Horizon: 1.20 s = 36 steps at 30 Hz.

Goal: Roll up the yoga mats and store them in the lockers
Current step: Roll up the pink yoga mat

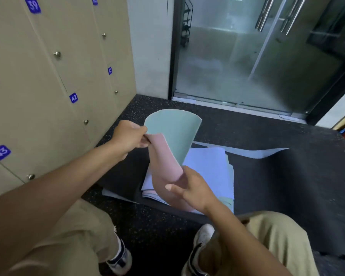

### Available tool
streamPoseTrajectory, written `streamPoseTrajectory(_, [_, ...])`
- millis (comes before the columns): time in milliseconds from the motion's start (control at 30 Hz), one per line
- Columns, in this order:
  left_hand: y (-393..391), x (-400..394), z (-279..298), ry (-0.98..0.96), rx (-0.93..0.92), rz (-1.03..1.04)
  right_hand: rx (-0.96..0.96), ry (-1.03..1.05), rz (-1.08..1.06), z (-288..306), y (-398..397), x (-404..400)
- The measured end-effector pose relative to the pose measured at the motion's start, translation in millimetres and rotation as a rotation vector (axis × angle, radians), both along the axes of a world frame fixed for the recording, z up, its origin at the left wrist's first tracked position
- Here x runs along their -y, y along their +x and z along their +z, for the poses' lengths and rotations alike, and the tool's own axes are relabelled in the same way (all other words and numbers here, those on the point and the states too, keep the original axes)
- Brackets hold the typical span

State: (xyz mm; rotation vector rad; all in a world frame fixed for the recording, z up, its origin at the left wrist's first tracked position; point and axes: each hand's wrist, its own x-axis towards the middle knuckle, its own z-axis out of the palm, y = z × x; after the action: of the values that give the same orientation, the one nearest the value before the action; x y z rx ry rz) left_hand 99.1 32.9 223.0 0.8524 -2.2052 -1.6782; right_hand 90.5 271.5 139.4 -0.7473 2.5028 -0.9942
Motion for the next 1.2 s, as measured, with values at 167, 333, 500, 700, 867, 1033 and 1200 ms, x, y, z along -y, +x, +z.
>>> streamPoseTrajectory(167, [18,2,25,0.167,-0.083,0.035,-0.193,-0.057,-0.14,4,-8,-2])
streamPoseTrajectory(333, [49,22,37,0.157,-0.065,0.006,-0.553,-0.17,-0.218,29,-9,-6])
streamPoseTrajectory(500, [86,23,67,0.151,-0.187,-0.003,-1.002,-0.35,-0.192,78,10,-21])
streamPoseTrajectory(700, [157,13,79,0.072,-0.091,-0.137,-1.224,-0.317,-0.031,114,86,-57])
streamPoseTrajectory(867, [216,14,71,0.007,0.004,-0.202,-1.181,-0.243,0.134,106,148,-73])
streamPoseTrajectory(1033, [248,18,64,-0.173,0.256,-0.24,-1.075,-0.212,0.206,83,179,-75])
streamPoseTrajectory(1200, [263,30,70,-0.455,0.309,-0.225,-1.039,-0.212,0.249,72,190,-67])
